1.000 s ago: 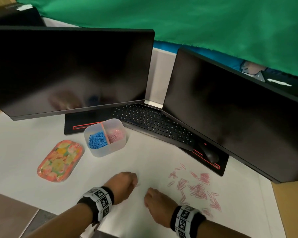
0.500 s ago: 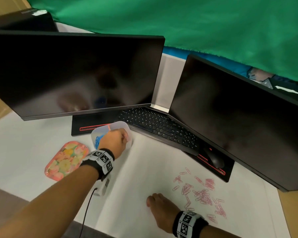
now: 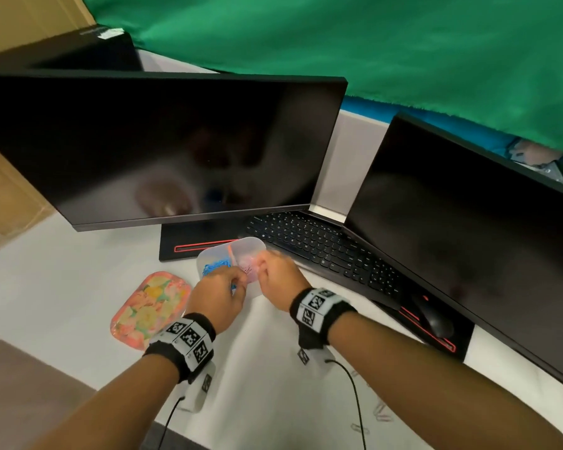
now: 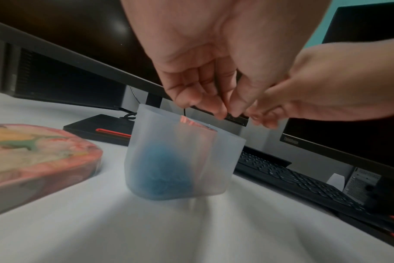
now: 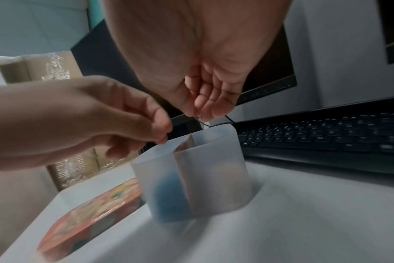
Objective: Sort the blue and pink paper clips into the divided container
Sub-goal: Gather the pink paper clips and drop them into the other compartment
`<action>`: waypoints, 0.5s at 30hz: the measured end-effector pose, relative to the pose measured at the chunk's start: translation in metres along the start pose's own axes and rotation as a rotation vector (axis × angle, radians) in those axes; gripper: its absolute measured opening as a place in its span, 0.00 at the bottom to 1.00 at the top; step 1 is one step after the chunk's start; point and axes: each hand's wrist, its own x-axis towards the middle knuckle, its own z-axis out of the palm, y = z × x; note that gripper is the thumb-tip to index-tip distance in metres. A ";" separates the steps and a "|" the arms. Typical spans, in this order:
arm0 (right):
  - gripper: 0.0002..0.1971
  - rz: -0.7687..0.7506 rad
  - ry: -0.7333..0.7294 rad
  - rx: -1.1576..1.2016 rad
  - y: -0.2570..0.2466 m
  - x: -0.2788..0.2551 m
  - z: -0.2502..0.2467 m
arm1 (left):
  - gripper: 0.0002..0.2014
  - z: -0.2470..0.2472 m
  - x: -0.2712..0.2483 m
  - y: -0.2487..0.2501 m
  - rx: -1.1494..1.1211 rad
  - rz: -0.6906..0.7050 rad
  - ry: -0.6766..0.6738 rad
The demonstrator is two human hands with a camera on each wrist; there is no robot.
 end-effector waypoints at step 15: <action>0.24 0.138 0.087 -0.029 0.077 -0.120 0.009 | 0.08 0.055 -0.030 0.017 0.048 0.219 -0.331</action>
